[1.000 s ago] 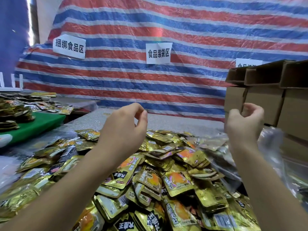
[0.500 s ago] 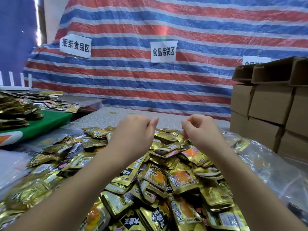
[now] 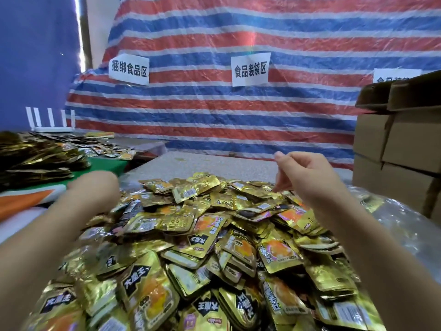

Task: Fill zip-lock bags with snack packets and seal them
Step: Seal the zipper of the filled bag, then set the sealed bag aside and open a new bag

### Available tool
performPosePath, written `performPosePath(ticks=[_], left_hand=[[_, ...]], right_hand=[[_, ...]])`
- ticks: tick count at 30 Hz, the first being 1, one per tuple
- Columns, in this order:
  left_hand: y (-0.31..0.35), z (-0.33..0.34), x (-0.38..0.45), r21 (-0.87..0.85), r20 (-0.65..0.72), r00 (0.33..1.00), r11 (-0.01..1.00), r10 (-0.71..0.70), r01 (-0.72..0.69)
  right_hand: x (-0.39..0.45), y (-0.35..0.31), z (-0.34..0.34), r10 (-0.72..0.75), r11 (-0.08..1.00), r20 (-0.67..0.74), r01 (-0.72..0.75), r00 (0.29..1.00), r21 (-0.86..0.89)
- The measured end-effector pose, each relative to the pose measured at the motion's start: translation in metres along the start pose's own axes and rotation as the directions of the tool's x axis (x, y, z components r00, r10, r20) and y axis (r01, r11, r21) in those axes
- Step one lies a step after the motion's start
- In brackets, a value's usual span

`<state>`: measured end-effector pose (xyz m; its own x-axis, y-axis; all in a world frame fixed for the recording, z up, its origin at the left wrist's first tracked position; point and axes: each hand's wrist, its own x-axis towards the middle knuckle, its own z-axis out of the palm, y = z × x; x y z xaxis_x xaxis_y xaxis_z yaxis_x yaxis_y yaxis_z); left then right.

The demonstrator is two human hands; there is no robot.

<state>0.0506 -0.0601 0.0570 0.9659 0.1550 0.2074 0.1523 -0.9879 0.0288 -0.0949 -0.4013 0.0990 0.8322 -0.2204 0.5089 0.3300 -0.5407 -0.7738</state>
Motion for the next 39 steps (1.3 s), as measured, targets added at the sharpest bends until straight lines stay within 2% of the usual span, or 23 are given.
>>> performPosePath(ticks=[2,5,9,11,14,16,20,22,23,25,27,29,31,33,36,39], left_hand=[[-0.024,0.019,0.007,0.135,0.133,0.99,0.99,-0.046,0.027],[-0.051,0.048,0.007,0.137,0.226,0.966,0.986,-0.126,0.097],[-0.068,0.073,0.003,0.098,0.067,0.978,0.977,-0.198,0.191],[-0.064,0.072,0.002,0.128,0.05,0.965,0.96,-0.257,0.249],[-0.057,0.071,0.003,0.137,0.077,0.961,0.957,-0.267,0.255],[-0.055,0.07,0.003,0.147,0.052,0.97,0.963,-0.235,0.226],[-0.035,0.04,-0.004,0.052,-0.051,0.99,0.989,-0.134,0.137],[-0.007,0.016,-0.014,-0.019,-0.205,0.977,0.998,-0.058,0.056],[0.009,0.006,-0.023,-0.081,-0.326,0.945,0.997,-0.007,-0.021],[0.048,-0.012,-0.048,-0.246,-0.572,0.815,0.929,0.091,-0.276],[0.085,-0.023,-0.075,-0.361,-0.712,0.685,0.758,0.153,-0.544],[0.12,-0.028,-0.095,-0.426,-0.759,0.618,0.56,0.207,-0.71],[0.147,-0.028,-0.113,-0.438,-0.786,0.564,0.415,0.254,-0.798],[0.166,-0.026,-0.128,-0.395,-0.811,0.491,0.321,0.318,-0.861],[0.181,-0.022,-0.139,-0.305,-0.822,0.386,0.25,0.419,-0.919],[0.184,-0.019,-0.141,-0.277,-0.829,0.343,0.209,0.441,-0.938]], right_hand=[[0.0,-0.001,0.001,0.007,1.0,0.02,-0.007,1.0,0.015],[-0.002,-0.001,0.003,0.008,1.0,0.044,-0.009,0.999,0.015],[-0.003,0.001,0.006,0.003,1.0,0.058,-0.004,0.998,0.014],[-0.003,0.0,0.007,0.008,1.0,0.062,-0.008,0.998,0.004],[-0.003,0.0,0.007,0.007,1.0,0.068,-0.007,0.998,-0.008],[-0.003,0.0,0.007,0.006,1.0,0.07,-0.005,0.998,-0.011],[-0.004,-0.001,0.007,-0.008,1.0,0.07,0.008,0.998,-0.01],[-0.004,-0.001,0.007,-0.008,1.0,0.079,0.008,0.997,-0.01],[-0.003,-0.001,0.008,-0.007,1.0,0.087,0.008,0.996,-0.009],[-0.003,-0.001,0.008,-0.002,1.0,0.101,0.003,0.995,-0.007],[-0.003,-0.001,0.01,0.025,0.999,0.123,-0.029,0.992,0.028],[-0.004,-0.002,0.013,0.075,0.992,0.155,-0.09,0.985,0.088],[-0.003,-0.002,0.015,0.134,0.97,0.199,-0.17,0.971,0.176],[-0.002,-0.002,0.014,0.186,0.941,0.227,-0.24,0.956,0.24],[0.002,0.001,0.007,0.251,0.907,0.208,-0.305,0.945,0.29],[0.003,0.003,0.002,0.298,0.903,0.134,-0.324,0.945,0.283]])
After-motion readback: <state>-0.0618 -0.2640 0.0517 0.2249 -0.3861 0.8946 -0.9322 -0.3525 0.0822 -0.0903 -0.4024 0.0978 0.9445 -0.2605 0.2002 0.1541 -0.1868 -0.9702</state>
